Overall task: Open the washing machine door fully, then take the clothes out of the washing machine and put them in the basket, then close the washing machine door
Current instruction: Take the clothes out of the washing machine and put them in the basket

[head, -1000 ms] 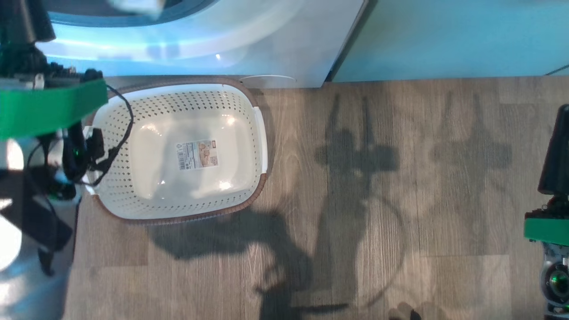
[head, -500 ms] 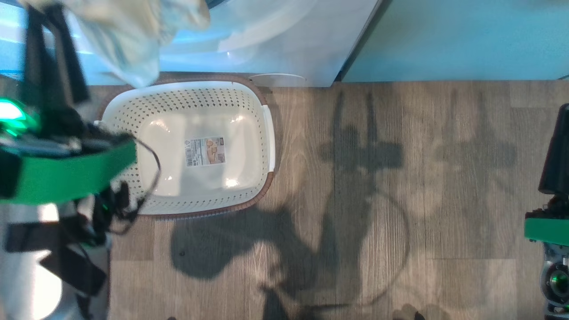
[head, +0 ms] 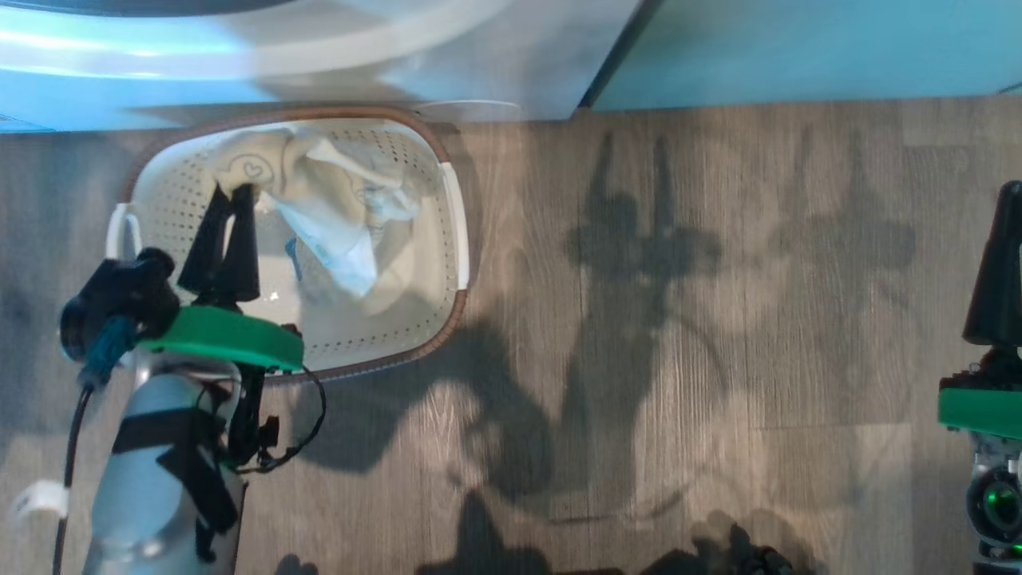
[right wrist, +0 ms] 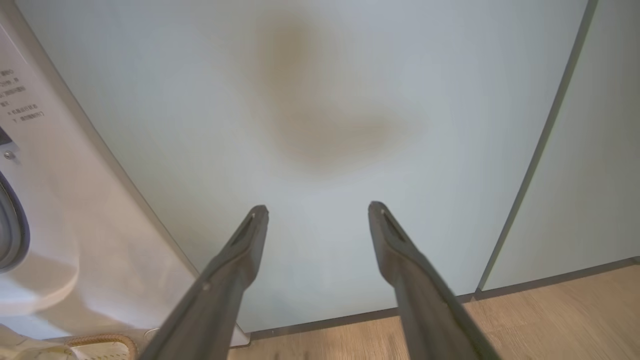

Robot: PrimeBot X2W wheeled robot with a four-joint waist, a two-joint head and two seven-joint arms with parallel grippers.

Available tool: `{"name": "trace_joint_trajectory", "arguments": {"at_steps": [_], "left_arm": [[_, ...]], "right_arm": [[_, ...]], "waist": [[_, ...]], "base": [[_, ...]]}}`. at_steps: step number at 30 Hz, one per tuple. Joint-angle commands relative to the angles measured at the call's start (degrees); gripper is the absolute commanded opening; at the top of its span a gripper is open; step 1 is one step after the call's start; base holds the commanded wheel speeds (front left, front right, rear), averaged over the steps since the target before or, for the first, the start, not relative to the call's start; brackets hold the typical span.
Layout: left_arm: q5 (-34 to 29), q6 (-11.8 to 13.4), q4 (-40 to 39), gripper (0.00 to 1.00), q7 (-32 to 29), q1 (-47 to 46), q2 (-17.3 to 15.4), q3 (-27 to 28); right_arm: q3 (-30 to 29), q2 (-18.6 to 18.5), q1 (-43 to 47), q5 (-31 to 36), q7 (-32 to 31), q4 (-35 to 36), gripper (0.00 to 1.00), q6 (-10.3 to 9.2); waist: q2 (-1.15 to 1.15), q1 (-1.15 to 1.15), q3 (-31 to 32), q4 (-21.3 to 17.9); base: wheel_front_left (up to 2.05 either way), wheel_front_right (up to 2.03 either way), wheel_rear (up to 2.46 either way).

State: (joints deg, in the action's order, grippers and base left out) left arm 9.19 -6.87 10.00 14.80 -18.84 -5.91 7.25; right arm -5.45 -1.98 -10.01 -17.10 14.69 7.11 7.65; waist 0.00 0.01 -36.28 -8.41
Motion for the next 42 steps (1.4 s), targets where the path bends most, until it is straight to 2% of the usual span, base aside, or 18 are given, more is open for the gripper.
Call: {"name": "trace_joint_trajectory", "arguments": {"at_steps": [1,3,10,14,20,21,23,33,39,42], "left_arm": [[0.43,-0.25,2.04,0.00,0.19,-1.71,-1.68,1.24],[0.66,-0.33,4.87,0.00,0.19,-2.62,-1.91,1.03],[2.72,-0.57,27.91,0.00,0.19,-11.13,-3.96,-2.63],[6.24,-0.59,39.46,0.00,-2.06,-16.62,-4.85,-4.99],[10.67,-0.60,49.32,0.00,-4.93,-22.70,-6.00,-7.18],[11.34,-0.60,50.65,0.24,-5.71,-23.48,-6.00,-7.33],[12.12,-0.61,52.55,1.00,-6.09,-24.70,-6.11,-7.86],[14.88,-0.61,55.47,1.00,-1.77,-25.41,-6.11,-11.61],[15.86,-0.61,51.96,1.00,0.08,-22.92,-5.67,-13.53],[15.49,-0.61,46.69,1.00,0.16,-20.43,-5.75,-12.91]], "right_arm": [[1.08,-0.89,-0.78,-0.46,0.31,2.04,1.00,-0.16],[1.17,-0.89,-0.92,-0.57,0.31,2.08,1.00,-0.16],[2.26,-0.89,-2.19,-1.48,0.31,2.20,1.00,-0.16],[2.84,-0.89,-2.72,-2.12,0.31,2.11,1.00,-0.16],[3.08,-0.89,-3.20,-2.69,0.31,2.11,1.00,-0.16],[3.03,-0.89,-3.25,-2.73,0.31,2.13,1.00,-0.16],[2.90,-0.89,-3.38,-2.82,0.31,2.17,1.00,-0.16],[2.03,-0.89,-3.60,-2.23,0.31,1.83,1.00,-0.16],[1.06,-0.89,-2.92,-0.55,0.31,1.92,1.00,-0.16],[0.67,-0.89,-2.36,0.58,0.31,2.17,1.00,-0.16]], "waist": [[0.00,-0.01,-1.36,-0.84],[0.00,-0.01,-1.81,-1.05],[0.00,-0.01,-5.03,-2.69],[0.00,-0.01,-6.57,-3.60],[0.00,-0.01,-8.12,-4.47],[0.00,-0.01,-8.32,-4.50],[0.00,-0.01,-8.58,-4.52],[0.00,-0.01,-7.55,-3.24],[0.00,-0.01,-4.63,-0.85],[0.00,-0.01,-2.56,0.58]], "base": [[0.00,0.00,0.00],[0.00,0.00,0.00],[0.00,0.00,0.00],[0.00,0.00,0.00],[0.00,0.00,0.00],[0.00,0.00,0.00],[0.00,0.00,0.00],[0.00,0.00,0.00],[0.00,0.00,0.00],[0.00,0.00,0.00]]}}
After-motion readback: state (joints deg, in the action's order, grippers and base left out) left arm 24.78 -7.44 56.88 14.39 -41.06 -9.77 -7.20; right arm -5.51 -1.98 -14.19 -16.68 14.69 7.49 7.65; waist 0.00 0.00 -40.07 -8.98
